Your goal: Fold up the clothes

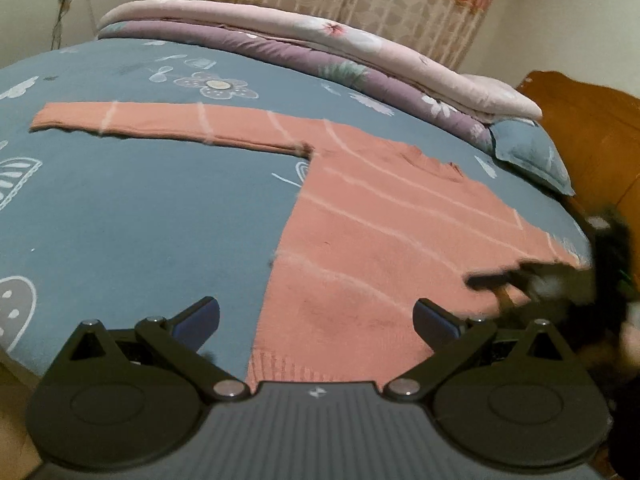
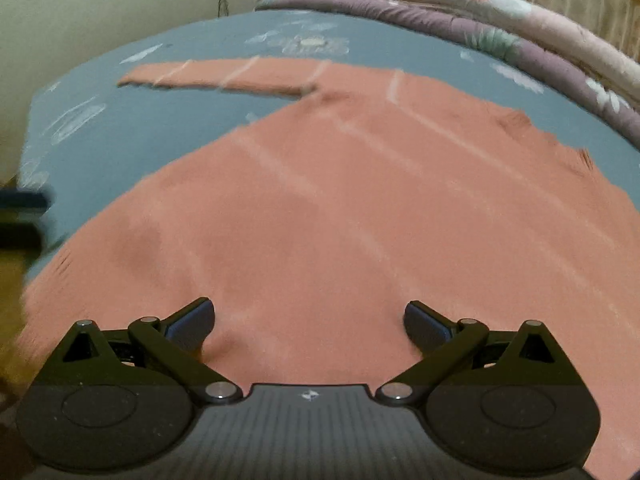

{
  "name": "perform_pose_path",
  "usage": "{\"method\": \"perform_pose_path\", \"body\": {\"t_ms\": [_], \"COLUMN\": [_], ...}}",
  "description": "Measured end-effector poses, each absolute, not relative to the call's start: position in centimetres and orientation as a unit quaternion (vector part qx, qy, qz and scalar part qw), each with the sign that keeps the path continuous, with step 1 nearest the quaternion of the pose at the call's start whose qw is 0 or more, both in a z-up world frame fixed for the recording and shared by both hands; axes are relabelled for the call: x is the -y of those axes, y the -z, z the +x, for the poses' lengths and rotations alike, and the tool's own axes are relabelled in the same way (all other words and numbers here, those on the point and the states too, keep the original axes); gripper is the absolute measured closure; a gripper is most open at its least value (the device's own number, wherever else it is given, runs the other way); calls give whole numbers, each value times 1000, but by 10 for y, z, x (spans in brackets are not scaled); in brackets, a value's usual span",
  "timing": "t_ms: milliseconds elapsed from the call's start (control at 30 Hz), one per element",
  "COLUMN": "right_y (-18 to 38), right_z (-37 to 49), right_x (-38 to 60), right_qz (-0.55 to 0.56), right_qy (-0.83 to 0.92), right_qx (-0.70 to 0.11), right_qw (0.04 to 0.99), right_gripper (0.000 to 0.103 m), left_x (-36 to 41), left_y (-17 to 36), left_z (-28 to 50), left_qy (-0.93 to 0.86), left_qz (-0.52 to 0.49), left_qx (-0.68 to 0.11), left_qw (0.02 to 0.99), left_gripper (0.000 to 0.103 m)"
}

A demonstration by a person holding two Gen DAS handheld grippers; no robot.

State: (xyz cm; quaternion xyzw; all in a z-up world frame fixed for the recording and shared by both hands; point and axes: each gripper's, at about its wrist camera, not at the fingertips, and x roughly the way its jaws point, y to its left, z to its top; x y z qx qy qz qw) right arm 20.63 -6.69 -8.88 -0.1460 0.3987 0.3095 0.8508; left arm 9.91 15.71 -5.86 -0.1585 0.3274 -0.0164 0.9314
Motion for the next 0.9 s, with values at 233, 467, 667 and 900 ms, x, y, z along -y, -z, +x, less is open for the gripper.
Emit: {"method": "perform_pose_path", "body": {"t_ms": [233,467,667,900], "right_y": [75,93,88,81], "right_z": [147,121,67,93], "right_x": [95,137,165,201], "right_qz": [-165,-110,-88,-8], "right_qy": [-320,-260,-258,-181], "right_qx": [-401,-391,-383,-350], "right_qw": [842,876,883,919], "right_gripper": [0,0,0,0], "left_x": [-138,-117,-100,-78], "left_y": [63,68,71,78], "left_z": [98,95,95,105], "left_qy": [55,88,112,132], "left_qz": [-141,-120,-103,-78], "left_qx": [-335,-343,-346,-361], "left_qw": [930,927,926,920], "left_gripper": [1,1,1,1]}}
